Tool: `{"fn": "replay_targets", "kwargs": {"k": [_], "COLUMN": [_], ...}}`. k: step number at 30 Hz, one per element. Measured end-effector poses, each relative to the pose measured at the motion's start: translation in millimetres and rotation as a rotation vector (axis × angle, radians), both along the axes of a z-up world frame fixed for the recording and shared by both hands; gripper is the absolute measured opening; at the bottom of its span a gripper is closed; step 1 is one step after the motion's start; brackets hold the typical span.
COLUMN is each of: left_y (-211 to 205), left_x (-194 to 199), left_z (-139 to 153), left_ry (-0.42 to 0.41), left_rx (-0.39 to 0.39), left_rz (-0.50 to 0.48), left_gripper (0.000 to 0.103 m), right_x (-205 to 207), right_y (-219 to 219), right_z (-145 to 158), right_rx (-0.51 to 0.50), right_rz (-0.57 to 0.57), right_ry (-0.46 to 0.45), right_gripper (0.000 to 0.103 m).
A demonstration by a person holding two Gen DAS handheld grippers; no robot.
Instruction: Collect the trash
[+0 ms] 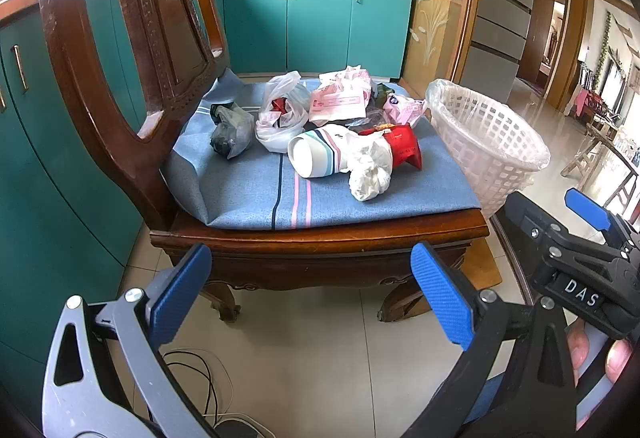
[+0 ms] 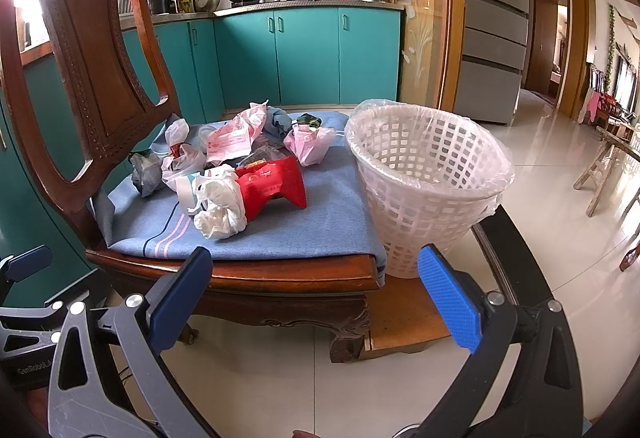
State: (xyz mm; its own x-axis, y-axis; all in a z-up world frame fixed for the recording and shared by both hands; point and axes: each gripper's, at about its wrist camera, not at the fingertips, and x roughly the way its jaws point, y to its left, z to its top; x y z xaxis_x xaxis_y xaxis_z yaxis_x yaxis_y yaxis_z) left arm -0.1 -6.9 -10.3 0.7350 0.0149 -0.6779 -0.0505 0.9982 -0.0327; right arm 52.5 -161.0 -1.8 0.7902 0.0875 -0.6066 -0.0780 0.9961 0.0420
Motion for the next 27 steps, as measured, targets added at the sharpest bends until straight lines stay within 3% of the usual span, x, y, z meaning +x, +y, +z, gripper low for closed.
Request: {"fn": "replay_targets", "kwargs": {"k": [14, 17, 21, 25, 27], "left_y": [-0.9, -2.7, 6.6, 12.4, 16.8], "left_x": [1.9, 6.0, 8.3, 3.7, 2.4], "left_z": [-0.1, -3.6, -6.9, -7.8, -9.6], "left_ry": [0.006, 0.047, 0.091, 0.034, 0.018], "left_rx": [0.003, 0.022, -0.06, -0.079, -0.124], "left_rz": [-0.022, -0.027, -0.051, -0.035, -0.027], "left_gripper": [0.1, 0.1, 0.1, 0.1, 0.1], "right_x": [0.6, 1.1, 1.6, 0.3, 1.1], "right_y": [4.8, 6.0, 6.6, 1.5, -1.1], "right_z": [3.1, 3.4, 2.5, 2.7, 2.6], "right_rx": [0.013, 0.019, 0.028, 0.073, 0.095], "right_rz": [0.035, 0.059, 0.081, 0.088, 0.092], "right_ry": [-0.001, 0.0, 0.005, 0.002, 0.002], "right_gripper": [0.1, 0.1, 0.1, 0.1, 0.1]}}
